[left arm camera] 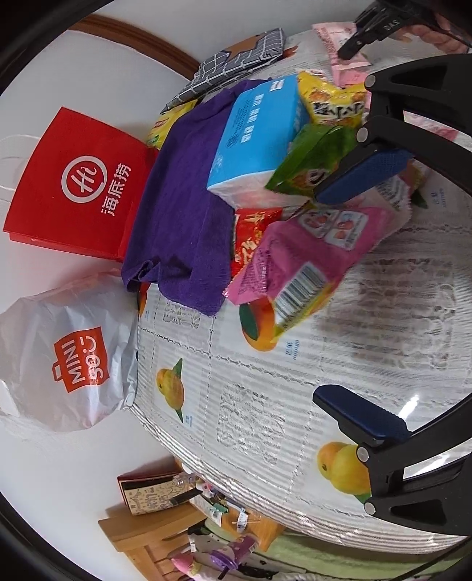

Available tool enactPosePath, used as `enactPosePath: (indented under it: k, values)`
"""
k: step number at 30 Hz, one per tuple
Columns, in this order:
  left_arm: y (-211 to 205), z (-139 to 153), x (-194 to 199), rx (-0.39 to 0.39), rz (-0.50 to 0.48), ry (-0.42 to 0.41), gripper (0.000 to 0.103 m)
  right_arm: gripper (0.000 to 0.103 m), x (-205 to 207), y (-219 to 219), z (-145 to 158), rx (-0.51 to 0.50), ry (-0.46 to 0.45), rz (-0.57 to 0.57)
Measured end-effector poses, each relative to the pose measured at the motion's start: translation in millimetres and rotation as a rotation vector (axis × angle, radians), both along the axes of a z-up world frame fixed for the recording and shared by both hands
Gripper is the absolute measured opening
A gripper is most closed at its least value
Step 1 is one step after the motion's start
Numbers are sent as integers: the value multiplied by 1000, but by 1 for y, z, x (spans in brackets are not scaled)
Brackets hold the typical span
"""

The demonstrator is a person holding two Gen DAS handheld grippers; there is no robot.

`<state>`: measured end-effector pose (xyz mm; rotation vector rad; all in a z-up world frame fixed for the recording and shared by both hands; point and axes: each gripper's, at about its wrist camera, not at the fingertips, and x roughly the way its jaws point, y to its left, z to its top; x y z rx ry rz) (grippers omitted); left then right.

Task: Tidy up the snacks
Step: 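Grasp the pink barcode snack bag with the left tool while the right tool grasps a white candy packet, then lift both held snacks and carry them over the purple towel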

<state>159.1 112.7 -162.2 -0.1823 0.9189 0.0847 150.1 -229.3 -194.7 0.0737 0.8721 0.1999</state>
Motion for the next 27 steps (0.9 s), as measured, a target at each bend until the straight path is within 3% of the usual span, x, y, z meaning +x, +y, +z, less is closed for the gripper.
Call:
enactPosePath:
  k: [7,10,15,20,27]
  values:
    - [0,-9,23,-26,-12,15,96,19,0,-9,1,4,16,-31]
    - [-1,-14,30,-52,-25,26,88,19,0,-12,1,8,29,-49]
    - [0,-15,34,-92,-74,26,65,19,0,-11,5,-1,41,-80]
    - [2,-12,30,-67,-115,21,61,18,-6,-2,13,0,41,-98]
    - [20,-1,15,-89,-145,9,61,18,-16,17,21,18,48,-117]
